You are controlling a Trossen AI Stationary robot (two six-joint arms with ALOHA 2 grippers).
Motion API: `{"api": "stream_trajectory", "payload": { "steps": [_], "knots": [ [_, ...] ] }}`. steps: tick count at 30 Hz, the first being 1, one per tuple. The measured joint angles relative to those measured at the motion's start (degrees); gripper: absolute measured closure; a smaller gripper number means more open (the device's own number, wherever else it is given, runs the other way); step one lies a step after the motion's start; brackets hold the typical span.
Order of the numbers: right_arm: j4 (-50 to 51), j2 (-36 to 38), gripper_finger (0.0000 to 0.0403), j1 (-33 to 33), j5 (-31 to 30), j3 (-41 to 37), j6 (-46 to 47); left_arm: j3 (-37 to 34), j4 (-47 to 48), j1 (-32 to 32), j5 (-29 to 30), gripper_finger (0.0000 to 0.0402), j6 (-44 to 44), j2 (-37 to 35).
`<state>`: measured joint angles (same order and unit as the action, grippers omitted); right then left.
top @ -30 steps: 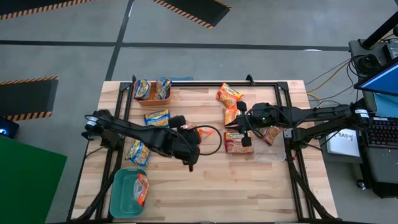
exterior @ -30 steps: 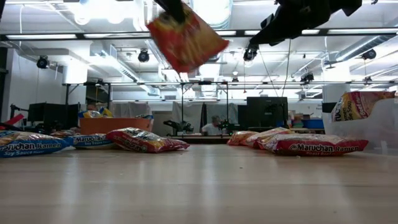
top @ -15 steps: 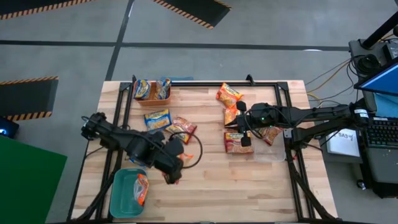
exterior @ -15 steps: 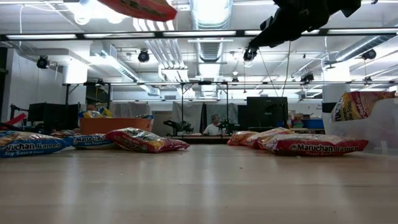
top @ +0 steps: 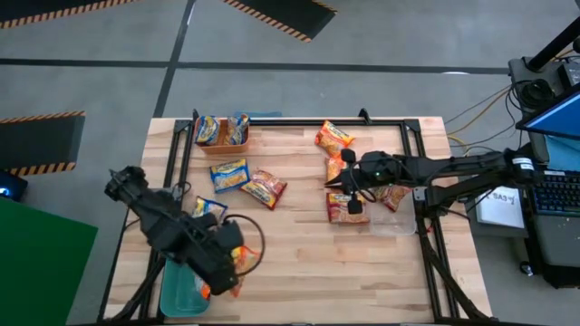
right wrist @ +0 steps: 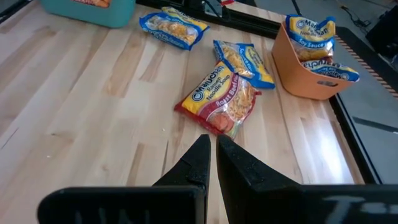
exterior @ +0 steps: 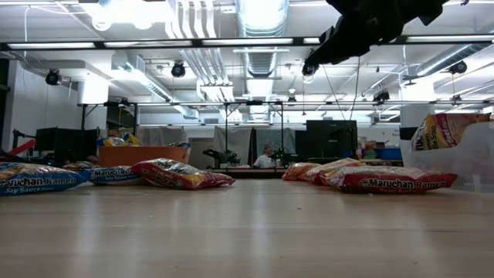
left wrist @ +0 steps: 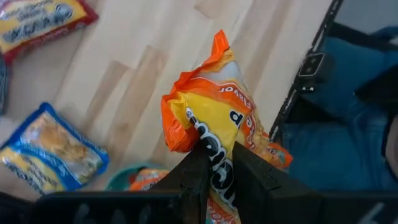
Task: Sort Maruchan noodles
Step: Put the orange noodle pack into the green bin
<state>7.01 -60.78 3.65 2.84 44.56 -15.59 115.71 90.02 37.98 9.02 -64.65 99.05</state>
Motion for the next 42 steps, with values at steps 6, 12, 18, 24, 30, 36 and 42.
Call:
{"api": "stream_trajectory", "payload": {
  "steps": [6,12,18,24,30,36,42],
  "knots": [
    [-0.83,-1.46,0.0385,0.14,-0.01,-0.02,-0.01,-7.35,-0.02,5.49,-0.21,0.0364,-14.58,-5.11],
    [-1.92,-2.46,0.0385,0.21,-0.01,-0.02,-0.76,-20.57,-0.10,12.25,-9.22,0.0364,-35.95,-12.16],
    [-1.90,-2.46,0.0385,0.52,-0.01,-0.04,-0.87,-35.16,0.04,15.96,-22.46,0.0364,-56.45,-18.47],
    [-3.14,-2.75,0.0385,0.52,-0.03,-0.04,-0.96,-44.06,-5.40,15.55,-25.57,0.0364,-57.06,-20.24],
    [-3.09,-2.76,0.0385,0.52,-0.03,-0.04,-0.96,-49.73,-15.22,15.36,-25.54,0.0364,-55.58,-20.22],
    [-3.07,-2.85,0.0385,0.52,-0.03,-0.04,-0.96,-53.22,-18.03,14.62,-26.14,0.0364,-52.96,-19.25],
    [-3.10,-2.85,0.0385,0.52,-0.03,-0.04,-0.96,-54.59,-18.04,12.42,-24.98,0.0364,-51.65,-18.68]
  ]
}}
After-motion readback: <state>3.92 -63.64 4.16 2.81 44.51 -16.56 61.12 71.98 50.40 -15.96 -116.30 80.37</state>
